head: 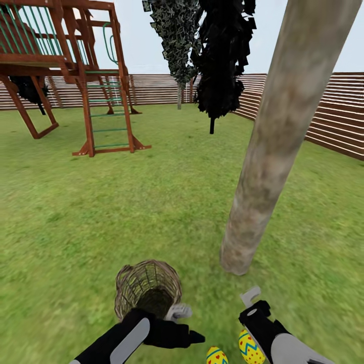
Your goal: Take the three Easter eggs out of the wicker basket on the lawn in the garden, then place them on the lawn next to a single tree (choose any tree) so that all three eggs are next to the same tree and none are left in the basket.
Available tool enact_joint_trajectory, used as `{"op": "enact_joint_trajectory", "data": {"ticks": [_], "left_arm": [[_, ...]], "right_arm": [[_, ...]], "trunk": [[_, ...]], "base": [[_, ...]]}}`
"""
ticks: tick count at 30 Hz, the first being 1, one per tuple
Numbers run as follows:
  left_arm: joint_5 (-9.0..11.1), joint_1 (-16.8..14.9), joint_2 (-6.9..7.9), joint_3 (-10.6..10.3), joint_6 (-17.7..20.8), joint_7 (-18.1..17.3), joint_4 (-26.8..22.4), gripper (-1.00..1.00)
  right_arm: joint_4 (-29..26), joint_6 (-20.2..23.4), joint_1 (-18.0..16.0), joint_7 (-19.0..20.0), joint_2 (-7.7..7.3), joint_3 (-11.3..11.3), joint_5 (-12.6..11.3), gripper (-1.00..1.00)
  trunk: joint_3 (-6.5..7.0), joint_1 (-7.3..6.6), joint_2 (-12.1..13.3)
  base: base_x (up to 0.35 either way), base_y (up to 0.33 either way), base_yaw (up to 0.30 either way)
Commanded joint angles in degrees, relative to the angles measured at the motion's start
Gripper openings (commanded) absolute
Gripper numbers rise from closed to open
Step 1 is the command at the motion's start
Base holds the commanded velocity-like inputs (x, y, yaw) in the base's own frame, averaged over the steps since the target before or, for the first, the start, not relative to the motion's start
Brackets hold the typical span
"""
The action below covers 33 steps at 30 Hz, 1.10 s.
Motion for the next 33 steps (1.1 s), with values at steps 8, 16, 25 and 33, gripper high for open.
{"op": "enact_joint_trajectory", "data": {"ticks": [8,16,25,33], "left_arm": [[0.0,0.0,0.07,-0.1,-0.1,-0.4,5.1,1.00],[-0.1,0.0,-0.18,-0.2,-6.3,-0.3,11.0,1.00],[-0.1,0.0,-2.62,-0.4,-15.1,0.0,22.0,1.00],[-0.1,0.2,-7.16,-0.5,-20.7,0.0,32.4,1.00]], "right_arm": [[3.3,-1.1,1.2,0.1,-0.68,-0.4,0.9,1.00],[6.9,-7.0,2.1,0.0,-1.12,-0.4,0.6,1.00],[8.3,-9.5,4.3,0.1,-1.33,-0.4,1.0,1.00],[10.3,-14.9,6.7,0.1,-1.45,-0.4,0.8,1.00]], "trunk": [[2.13,-1.76,3.2],[4.31,-3.52,6.4],[6.75,-5.50,10.0],[8.92,-7.25,13.2]], "base": [[0.000,0.000,0.000],[0.000,0.000,0.000],[0.000,0.000,0.000],[0.000,0.000,0.000]]}}
